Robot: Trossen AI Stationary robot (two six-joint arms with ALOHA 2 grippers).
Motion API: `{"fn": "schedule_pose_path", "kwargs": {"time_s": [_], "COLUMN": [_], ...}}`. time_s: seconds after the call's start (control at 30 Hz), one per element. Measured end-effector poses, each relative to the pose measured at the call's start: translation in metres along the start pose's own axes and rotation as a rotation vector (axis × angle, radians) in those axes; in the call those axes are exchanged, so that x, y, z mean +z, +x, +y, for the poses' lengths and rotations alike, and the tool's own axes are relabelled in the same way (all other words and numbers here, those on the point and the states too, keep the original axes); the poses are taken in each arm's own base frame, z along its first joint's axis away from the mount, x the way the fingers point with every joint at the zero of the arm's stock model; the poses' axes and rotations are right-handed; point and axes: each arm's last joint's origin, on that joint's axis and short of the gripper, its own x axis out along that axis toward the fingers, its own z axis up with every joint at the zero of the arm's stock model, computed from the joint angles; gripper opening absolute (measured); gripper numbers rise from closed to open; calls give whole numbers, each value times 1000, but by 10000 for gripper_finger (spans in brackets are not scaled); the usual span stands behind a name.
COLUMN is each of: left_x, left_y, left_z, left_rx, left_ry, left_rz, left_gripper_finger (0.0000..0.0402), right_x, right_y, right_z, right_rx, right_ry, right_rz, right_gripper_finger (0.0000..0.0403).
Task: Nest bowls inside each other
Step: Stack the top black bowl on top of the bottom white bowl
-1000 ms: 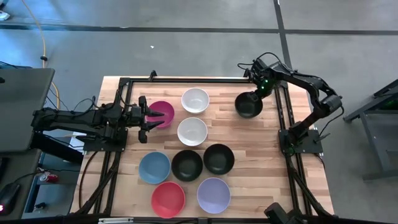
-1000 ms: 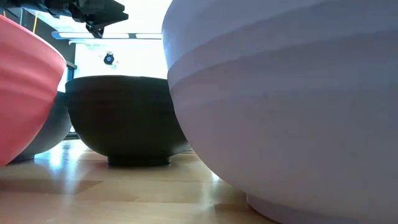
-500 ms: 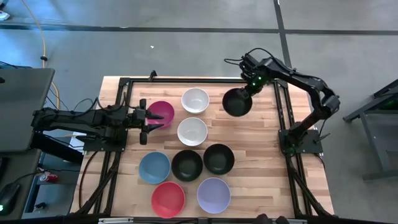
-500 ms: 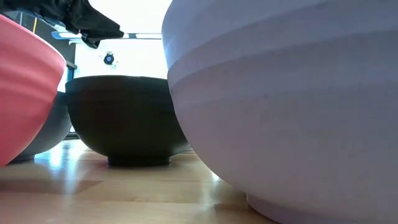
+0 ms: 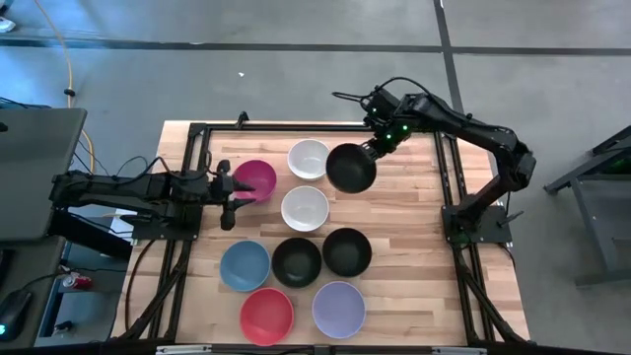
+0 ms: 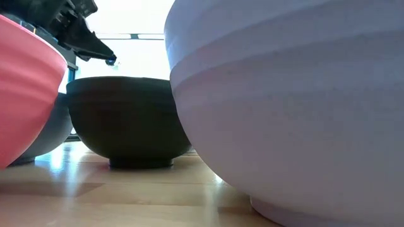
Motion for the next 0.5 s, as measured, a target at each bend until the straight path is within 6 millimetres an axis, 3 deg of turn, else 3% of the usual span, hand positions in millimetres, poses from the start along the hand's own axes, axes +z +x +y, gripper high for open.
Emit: {"fn": "schedule_pose_path", "kwargs": {"time_s": [0.23, 0.5], "left_x": [-4, -13], "left_y": [-1, -2], "left_z": [7, 9], "left_rx": [227, 307], "left_ry": [-123, -163], "left_rz": [8, 79], "left_gripper_finger": [131, 131], "right_x": [4, 27], "right_y": [26, 61], "right_z": [24, 58], "right_rx": [72, 85], "right_ry": [-7, -73], "right_rz": [22, 84], "right_gripper_finger": [0, 0]}}
